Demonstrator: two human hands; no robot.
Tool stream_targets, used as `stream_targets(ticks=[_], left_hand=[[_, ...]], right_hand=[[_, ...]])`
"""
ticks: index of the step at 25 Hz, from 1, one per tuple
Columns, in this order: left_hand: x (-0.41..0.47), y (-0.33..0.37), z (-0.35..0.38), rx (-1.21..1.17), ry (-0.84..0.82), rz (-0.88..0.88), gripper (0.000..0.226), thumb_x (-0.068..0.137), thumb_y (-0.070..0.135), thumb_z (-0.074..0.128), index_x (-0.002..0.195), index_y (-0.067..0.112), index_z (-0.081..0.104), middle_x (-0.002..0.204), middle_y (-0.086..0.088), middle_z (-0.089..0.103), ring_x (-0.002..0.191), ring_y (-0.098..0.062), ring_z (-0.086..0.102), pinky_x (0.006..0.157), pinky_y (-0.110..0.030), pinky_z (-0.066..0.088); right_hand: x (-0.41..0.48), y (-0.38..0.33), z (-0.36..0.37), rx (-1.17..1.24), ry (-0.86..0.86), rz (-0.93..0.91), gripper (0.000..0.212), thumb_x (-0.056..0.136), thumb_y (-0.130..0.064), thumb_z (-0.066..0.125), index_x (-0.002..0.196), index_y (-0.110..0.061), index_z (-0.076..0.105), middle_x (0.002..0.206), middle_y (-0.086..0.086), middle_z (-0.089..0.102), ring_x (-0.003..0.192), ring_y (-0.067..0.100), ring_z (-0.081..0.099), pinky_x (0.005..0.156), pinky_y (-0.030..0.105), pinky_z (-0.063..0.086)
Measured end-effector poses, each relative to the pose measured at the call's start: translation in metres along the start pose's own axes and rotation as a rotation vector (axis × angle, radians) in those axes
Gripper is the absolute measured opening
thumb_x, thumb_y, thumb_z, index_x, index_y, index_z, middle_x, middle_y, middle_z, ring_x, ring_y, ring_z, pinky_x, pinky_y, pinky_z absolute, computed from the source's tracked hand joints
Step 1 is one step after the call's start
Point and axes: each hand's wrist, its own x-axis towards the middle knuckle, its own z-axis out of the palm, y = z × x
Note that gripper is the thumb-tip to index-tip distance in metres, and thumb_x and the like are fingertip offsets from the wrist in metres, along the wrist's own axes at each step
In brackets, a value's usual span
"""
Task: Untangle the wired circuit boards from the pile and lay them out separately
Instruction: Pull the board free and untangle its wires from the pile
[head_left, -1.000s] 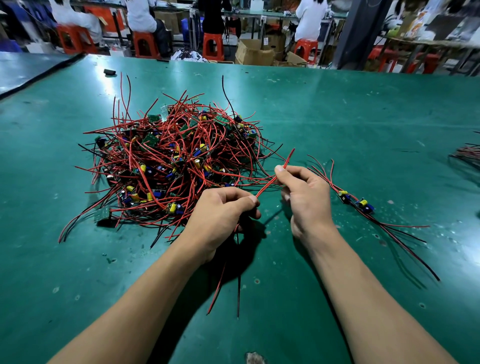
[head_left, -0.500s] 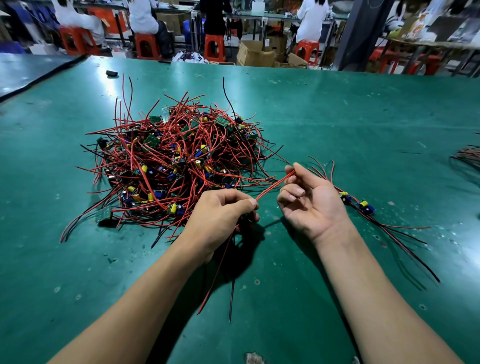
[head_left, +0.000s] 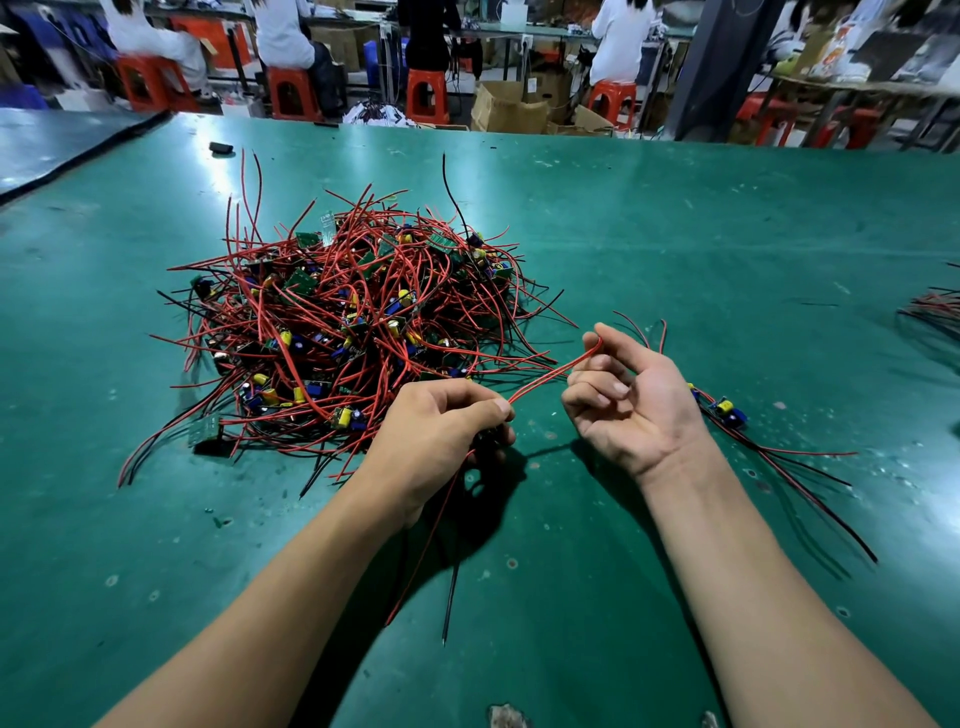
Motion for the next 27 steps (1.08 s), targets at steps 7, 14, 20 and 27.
stream_targets(ticks=[7, 14, 20, 27], left_hand=[[-0.002, -0.002, -0.001, 0.011, -0.014, 0.012, 0.011, 0.088, 0.005, 0.067, 0.079, 0.0, 0.071, 0.063, -0.007, 0.07, 0.055, -0.014, 0.063, 0.053, -0.019, 0.051], [-0.002, 0.0, 0.0, 0.005, 0.047, -0.003, 0.013, 0.089, 0.007, 0.067, 0.079, 0.003, 0.073, 0.067, -0.008, 0.073, 0.059, -0.012, 0.065, 0.055, -0.018, 0.053], [0.001, -0.001, -0.002, -0.117, 0.074, -0.054, 0.015, 0.091, 0.008, 0.063, 0.081, 0.008, 0.075, 0.071, -0.011, 0.072, 0.065, -0.022, 0.068, 0.066, -0.036, 0.059], [0.0, 0.005, -0.004, -0.148, -0.092, -0.094, 0.014, 0.091, 0.006, 0.063, 0.08, 0.005, 0.072, 0.066, -0.01, 0.068, 0.056, -0.017, 0.06, 0.055, -0.023, 0.052]], right_hand=[[0.001, 0.001, -0.003, -0.004, 0.008, -0.088, 0.025, 0.087, -0.015, 0.063, 0.066, -0.004, 0.064, 0.054, -0.003, 0.042, 0.03, 0.004, 0.029, 0.034, 0.016, 0.025], [0.007, 0.016, -0.005, -0.419, 0.048, -0.296, 0.034, 0.086, -0.044, 0.068, 0.085, -0.01, 0.067, 0.058, -0.006, 0.044, 0.037, 0.003, 0.031, 0.038, 0.017, 0.023], [0.003, 0.049, -0.011, -0.995, -0.205, -0.178, 0.036, 0.087, -0.041, 0.075, 0.099, -0.007, 0.072, 0.075, 0.017, 0.057, 0.055, 0.016, 0.045, 0.043, 0.019, 0.024], [0.007, 0.042, -0.004, -0.724, -0.103, -0.305, 0.017, 0.084, -0.029, 0.074, 0.082, -0.013, 0.073, 0.054, -0.008, 0.045, 0.038, 0.004, 0.032, 0.034, 0.014, 0.021]])
